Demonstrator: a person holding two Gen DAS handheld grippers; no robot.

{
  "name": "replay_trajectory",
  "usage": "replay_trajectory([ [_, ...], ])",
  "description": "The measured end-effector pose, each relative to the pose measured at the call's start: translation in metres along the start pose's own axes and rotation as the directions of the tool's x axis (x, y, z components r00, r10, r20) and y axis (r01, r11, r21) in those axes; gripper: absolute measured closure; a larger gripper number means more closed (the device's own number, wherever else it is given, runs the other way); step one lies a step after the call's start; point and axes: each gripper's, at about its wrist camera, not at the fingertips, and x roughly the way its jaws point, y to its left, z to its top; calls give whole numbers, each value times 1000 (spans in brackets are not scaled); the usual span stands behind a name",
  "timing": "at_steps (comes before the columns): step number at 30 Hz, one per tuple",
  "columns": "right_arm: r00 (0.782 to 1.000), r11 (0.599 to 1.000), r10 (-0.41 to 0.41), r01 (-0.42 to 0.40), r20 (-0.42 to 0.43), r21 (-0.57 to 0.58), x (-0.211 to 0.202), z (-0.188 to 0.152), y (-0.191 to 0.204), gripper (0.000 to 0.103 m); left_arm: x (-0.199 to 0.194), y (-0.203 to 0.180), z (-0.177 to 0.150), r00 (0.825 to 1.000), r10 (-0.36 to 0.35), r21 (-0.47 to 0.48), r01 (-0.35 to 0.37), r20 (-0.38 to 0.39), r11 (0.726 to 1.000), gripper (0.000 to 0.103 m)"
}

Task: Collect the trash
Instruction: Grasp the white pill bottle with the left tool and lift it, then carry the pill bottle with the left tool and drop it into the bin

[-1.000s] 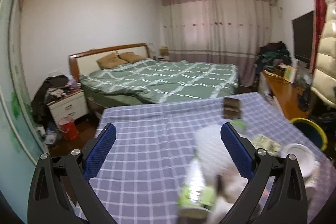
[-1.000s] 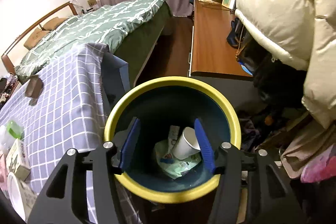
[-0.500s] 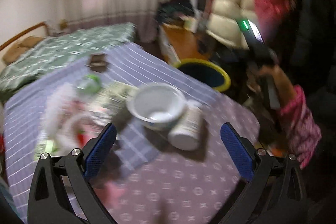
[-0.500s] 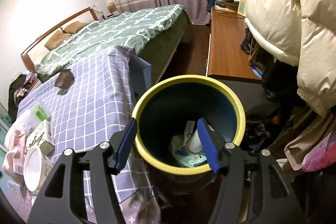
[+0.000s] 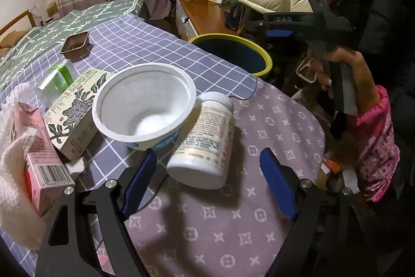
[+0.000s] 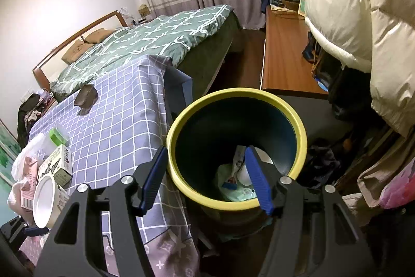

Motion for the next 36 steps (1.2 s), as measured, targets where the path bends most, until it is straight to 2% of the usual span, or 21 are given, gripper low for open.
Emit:
replay_trajectory([
  [4, 1000, 1000, 11, -11, -9, 3, 4, -1, -1, 44, 8, -3, 5, 1000, -9, 10, 9, -27, 1000, 29],
  [11, 999, 1000, 27, -28, -16, -4, 7, -4, 1, 44, 23, -6, 17, 998, -5, 20, 6, -59, 1000, 33],
  [14, 999, 999, 36, -36, -19, -9, 7, -5, 2, 44, 31, -7, 21, 997, 2, 14, -1, -75, 1000, 39],
  [16, 999, 999, 41, -41, -20, -13, 7, -5, 3, 44, 36, -6, 22, 996, 6, 6, -5, -92, 1000, 49],
  [18, 999, 999, 45, -45, -21, -18, 5, -6, 3, 44, 39, -6, 23, 995, 2, -4, -2, -103, 1000, 54],
  [28, 1000, 1000, 23, -23, -5, 3, -3, -11, -14, 44, 24, -22, 38, 997, -39, -2, 39, -61, 999, 56],
  [36, 1000, 1000, 6, -6, 10, 26, -10, -16, -35, 44, 22, -32, 80, 999, -46, -11, 46, -23, 999, 56],
])
